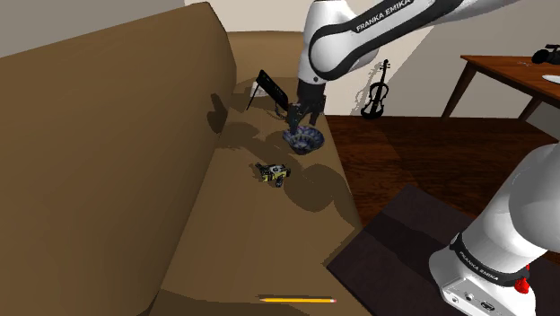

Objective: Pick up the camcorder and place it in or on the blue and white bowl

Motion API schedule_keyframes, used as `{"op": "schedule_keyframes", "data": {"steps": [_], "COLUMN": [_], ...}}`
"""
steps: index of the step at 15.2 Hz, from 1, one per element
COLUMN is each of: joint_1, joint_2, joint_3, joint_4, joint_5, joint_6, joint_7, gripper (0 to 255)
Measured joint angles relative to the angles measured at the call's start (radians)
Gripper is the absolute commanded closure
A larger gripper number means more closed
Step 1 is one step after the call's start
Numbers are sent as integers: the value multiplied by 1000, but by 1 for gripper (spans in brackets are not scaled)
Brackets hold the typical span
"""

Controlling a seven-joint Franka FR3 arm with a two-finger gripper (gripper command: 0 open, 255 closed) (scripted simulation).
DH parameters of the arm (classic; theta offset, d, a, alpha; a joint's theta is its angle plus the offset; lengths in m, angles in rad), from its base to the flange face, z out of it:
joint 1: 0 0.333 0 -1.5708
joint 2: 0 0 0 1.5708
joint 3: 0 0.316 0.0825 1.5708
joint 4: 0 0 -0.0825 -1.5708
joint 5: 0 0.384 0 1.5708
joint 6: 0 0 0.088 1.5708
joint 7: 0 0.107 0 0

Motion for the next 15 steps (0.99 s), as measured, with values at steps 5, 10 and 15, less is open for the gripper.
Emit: {"op": "schedule_keyframes", "data": {"steps": [5,10,15], "joint_1": [14,35,66], "joint_2": [208,389,592], "joint_3": [10,12,9], "joint_4": [128,259,439], "joint_5": [-24,-47,-68], "joint_6": [66,103,111], "joint_7": [33,65,97], "gripper": [0,0,0]}}
